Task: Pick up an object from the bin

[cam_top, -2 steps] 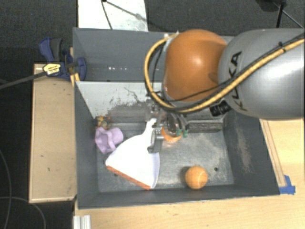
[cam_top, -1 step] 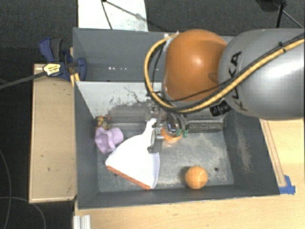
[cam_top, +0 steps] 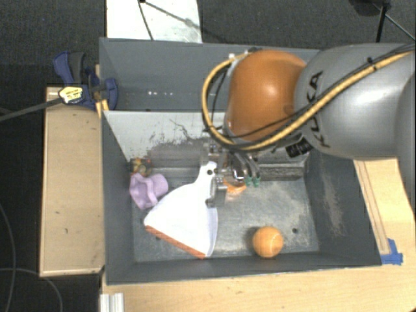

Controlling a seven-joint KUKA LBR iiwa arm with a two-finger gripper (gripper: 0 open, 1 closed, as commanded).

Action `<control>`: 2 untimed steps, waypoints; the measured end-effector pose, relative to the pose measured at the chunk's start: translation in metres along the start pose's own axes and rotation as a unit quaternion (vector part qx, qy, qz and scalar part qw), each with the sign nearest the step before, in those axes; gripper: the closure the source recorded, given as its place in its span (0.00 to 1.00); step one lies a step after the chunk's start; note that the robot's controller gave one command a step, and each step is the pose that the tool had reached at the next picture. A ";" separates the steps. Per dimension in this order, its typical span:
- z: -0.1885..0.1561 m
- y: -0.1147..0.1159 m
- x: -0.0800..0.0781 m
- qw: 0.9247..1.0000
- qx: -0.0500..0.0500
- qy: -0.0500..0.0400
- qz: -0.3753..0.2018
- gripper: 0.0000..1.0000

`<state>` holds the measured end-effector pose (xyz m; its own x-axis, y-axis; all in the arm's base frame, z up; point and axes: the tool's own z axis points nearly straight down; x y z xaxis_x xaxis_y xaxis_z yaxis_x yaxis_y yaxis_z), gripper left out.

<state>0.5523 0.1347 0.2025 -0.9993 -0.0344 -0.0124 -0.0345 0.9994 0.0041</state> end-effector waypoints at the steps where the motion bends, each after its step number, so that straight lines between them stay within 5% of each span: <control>1: 0.066 -0.064 -0.004 0.999 0.002 0.003 0.047 0.00; 2: 0.098 -0.097 -0.001 0.999 0.003 0.007 0.047 0.00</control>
Offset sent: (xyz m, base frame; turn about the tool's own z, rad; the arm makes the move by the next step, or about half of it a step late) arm 0.0049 -0.0803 -0.0756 0.0496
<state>0.5579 0.0381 0.1041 -0.9982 0.0601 0.0022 0.0601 0.9982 -0.0019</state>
